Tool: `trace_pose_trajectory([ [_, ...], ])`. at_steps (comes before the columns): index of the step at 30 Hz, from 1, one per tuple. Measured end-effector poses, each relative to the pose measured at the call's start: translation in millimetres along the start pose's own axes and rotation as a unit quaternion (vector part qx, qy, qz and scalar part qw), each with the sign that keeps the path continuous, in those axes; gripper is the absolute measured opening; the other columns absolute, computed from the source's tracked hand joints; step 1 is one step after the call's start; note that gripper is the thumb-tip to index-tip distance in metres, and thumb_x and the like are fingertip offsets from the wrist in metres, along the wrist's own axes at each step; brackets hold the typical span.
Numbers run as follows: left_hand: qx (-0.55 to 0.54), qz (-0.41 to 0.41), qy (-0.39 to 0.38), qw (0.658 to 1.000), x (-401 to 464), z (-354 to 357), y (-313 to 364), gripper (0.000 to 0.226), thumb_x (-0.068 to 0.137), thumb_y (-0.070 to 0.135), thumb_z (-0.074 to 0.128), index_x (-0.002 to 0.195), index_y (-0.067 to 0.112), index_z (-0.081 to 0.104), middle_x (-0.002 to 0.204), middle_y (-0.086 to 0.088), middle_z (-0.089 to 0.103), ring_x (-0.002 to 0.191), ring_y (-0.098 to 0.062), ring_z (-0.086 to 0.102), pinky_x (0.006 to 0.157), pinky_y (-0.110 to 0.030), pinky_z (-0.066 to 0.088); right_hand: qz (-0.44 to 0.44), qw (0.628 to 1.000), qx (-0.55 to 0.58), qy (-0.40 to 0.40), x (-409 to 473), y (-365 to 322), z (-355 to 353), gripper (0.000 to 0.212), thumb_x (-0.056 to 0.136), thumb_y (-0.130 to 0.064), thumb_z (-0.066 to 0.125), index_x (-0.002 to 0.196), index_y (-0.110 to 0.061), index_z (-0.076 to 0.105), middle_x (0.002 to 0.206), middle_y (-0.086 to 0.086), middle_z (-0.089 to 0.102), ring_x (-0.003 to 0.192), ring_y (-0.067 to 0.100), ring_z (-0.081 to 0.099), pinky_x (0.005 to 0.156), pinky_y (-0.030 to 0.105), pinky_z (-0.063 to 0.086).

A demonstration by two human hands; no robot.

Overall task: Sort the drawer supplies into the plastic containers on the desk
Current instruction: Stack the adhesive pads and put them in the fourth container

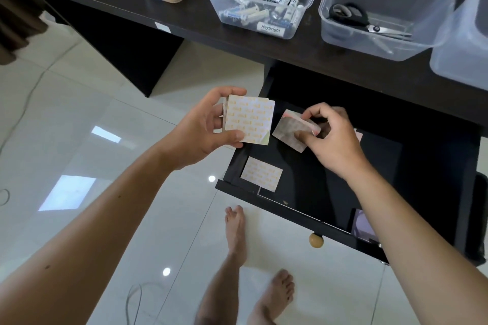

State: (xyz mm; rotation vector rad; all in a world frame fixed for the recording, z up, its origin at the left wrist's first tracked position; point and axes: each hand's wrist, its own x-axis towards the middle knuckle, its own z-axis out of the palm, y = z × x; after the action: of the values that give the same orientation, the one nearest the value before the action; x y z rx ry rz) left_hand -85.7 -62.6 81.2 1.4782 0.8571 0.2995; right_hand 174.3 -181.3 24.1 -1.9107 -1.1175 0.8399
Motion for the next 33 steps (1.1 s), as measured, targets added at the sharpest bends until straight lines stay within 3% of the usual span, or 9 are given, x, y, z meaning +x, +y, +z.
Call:
trace_pose_trajectory([
  [3,-0.005,0.000,-0.001,1.000,-0.1,0.4,-1.0,0.069,0.092,-0.012,0.071,0.145,0.024,0.045,0.128,-0.007,0.072,0.119,-0.027,0.072,0.087,-0.037,0.065,0.021,0.996,0.082,-0.025,-7.7,-4.9,-10.6,0.028,0.090,-0.018,0.083,0.100,-0.038,0.066,0.108,-0.002,0.073,0.101,0.026,0.072,0.091,0.046,0.061],
  [4,-0.011,-0.001,0.001,1.000,-0.8,0.5,-1.5,0.069,0.092,-0.012,0.071,0.146,0.023,0.044,0.128,-0.008,0.073,0.118,-0.028,0.072,0.087,-0.037,0.065,0.021,0.993,0.112,-0.022,-11.9,-9.6,-15.1,0.027,0.091,-0.015,0.081,0.102,-0.035,0.067,0.103,-0.001,0.077,0.098,0.024,0.074,0.091,0.047,0.061],
  [9,-0.030,0.001,-0.002,1.000,-3.2,0.9,-1.1,0.071,0.092,-0.013,0.071,0.149,0.019,0.044,0.130,-0.015,0.071,0.117,-0.030,0.073,0.086,-0.038,0.065,-0.001,0.966,0.258,0.029,-28.1,-45.9,-30.3,0.027,0.094,-0.010,0.079,0.112,-0.028,0.072,0.103,-0.004,0.080,0.092,0.011,0.075,0.069,0.028,0.060],
  [13,-0.032,-0.003,-0.013,0.999,-5.1,2.3,-2.4,0.074,0.091,-0.012,0.073,0.149,0.024,0.046,0.131,-0.011,0.071,0.119,-0.030,0.072,0.090,-0.045,0.064,-0.012,0.949,0.316,0.004,-24.1,-71.2,-17.8,0.024,0.094,-0.010,0.077,0.116,-0.019,0.072,0.102,-0.003,0.080,0.086,0.011,0.074,0.059,0.022,0.055],
  [18,-0.054,0.004,-0.026,0.998,-11.6,1.4,-8.7,0.084,0.085,-0.011,0.078,0.153,0.024,0.044,0.127,-0.012,0.074,0.117,-0.030,0.073,0.090,-0.047,0.064,-0.061,0.981,0.184,-0.029,-15.9,-77.5,13.4,0.022,0.098,-0.012,0.075,0.115,-0.027,0.077,0.104,-0.005,0.076,0.079,0.014,0.072,0.067,0.031,0.060],
  [22,-0.055,0.020,-0.042,0.997,-14.7,1.6,-9.7,0.106,0.083,-0.011,0.080,0.162,0.038,0.030,0.132,-0.015,0.072,0.119,-0.035,0.071,0.097,-0.048,0.061,-0.080,0.992,0.092,-0.016,-13.7,-70.9,24.0,0.025,0.096,-0.022,0.078,0.115,-0.037,0.078,0.108,0.000,0.062,0.092,0.026,0.068,0.083,0.048,0.062],
  [27,-0.058,0.029,-0.032,0.997,-17.4,5.1,-14.8,0.099,0.078,-0.011,0.083,0.156,0.031,0.039,0.129,-0.011,0.072,0.120,-0.029,0.071,0.094,-0.041,0.062,-0.080,0.993,0.083,-0.039,-12.6,-74.7,26.6,0.027,0.091,-0.020,0.083,0.115,-0.033,0.078,0.111,-0.002,0.060,0.089,0.023,0.069,0.080,0.044,0.065],
  [31,-0.060,0.032,-0.027,0.997,-18.3,6.6,-20.0,0.091,0.080,-0.012,0.082,0.151,0.028,0.041,0.134,-0.011,0.070,0.124,-0.029,0.069,0.098,-0.042,0.061,-0.036,0.989,0.141,-0.023,-22.0,-61.3,10.9,0.025,0.097,-0.022,0.077,0.120,-0.027,0.071,0.109,0.004,0.065,0.080,0.012,0.068,0.069,0.027,0.060],
  [33,-0.063,0.036,-0.026,0.997,-19.5,7.6,-22.9,0.090,0.081,-0.012,0.081,0.151,0.026,0.040,0.136,-0.010,0.069,0.125,-0.030,0.067,0.097,-0.039,0.060,-0.006,0.991,0.131,-0.029,-30.8,-43.2,4.5,0.018,0.100,-0.029,0.072,0.118,-0.029,0.069,0.105,-0.001,0.069,0.084,0.014,0.068,0.070,0.026,0.057],
])
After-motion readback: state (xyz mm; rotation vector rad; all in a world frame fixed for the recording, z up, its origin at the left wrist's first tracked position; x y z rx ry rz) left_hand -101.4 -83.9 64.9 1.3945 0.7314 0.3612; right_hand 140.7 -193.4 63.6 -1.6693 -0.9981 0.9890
